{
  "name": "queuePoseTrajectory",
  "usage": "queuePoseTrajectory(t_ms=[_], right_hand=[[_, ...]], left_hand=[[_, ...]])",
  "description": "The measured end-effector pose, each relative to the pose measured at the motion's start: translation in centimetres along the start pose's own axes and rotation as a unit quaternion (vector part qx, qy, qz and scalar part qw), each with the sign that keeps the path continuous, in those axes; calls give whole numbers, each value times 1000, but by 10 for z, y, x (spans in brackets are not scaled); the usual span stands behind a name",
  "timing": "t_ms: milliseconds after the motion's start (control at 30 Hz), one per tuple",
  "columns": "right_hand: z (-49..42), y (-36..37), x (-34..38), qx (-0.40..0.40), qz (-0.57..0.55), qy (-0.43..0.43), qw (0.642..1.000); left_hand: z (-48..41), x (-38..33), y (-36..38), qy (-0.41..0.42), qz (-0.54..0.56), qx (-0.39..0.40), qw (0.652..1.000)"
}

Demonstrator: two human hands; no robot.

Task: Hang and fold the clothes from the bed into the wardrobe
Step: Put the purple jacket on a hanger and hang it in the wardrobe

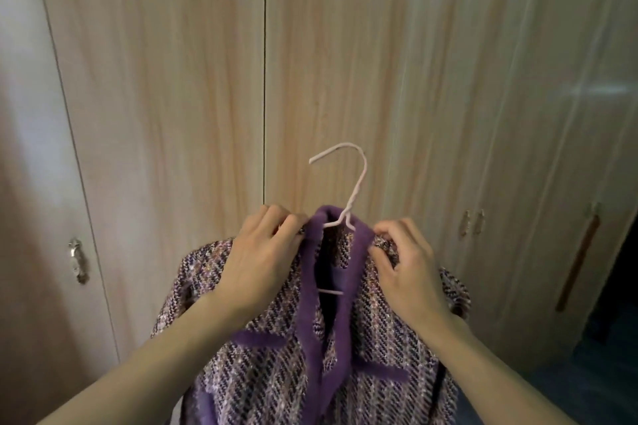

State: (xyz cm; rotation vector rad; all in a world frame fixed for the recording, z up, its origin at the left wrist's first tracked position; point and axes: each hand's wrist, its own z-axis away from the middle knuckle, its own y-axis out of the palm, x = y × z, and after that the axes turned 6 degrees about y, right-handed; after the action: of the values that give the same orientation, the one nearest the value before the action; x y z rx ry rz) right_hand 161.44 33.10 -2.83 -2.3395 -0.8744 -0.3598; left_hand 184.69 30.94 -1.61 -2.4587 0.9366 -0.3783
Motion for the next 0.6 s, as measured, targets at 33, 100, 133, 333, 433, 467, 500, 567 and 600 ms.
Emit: queuePoseTrajectory(t_ms=[33, 100, 133, 333, 433, 467, 500, 567, 600], right_hand=[[-6, 10, -3, 4, -10, -6, 1000], [-19, 28, -9, 10, -27, -24, 999], [-27, 37, -12, 13, -38, -31, 999], [-68, 90, -29, 34, -104, -43, 993], [-80, 113, -29, 28, -130, -43, 990], [-83, 119, -28, 26, -135, -42, 990], [-87, 125, -25, 24, -137, -43, 989], [-95, 136, -21, 19, -139, -49, 989], [-99, 142, -19, 17, -138, -54, 989]], left_hand=[[1, 7, 2, -4, -13, 4, 1000], [1, 22, 7, -15, -34, 9, 999], [0, 29, 9, -20, -44, 11, 999], [-9, 63, 18, -52, -99, 17, 994], [-13, 76, 15, -58, -110, 29, 992], [-13, 82, 13, -58, -113, 32, 991], [-14, 87, 12, -56, -117, 34, 991], [-13, 99, 11, -51, -129, 37, 990], [-12, 107, 10, -48, -134, 36, 989]])
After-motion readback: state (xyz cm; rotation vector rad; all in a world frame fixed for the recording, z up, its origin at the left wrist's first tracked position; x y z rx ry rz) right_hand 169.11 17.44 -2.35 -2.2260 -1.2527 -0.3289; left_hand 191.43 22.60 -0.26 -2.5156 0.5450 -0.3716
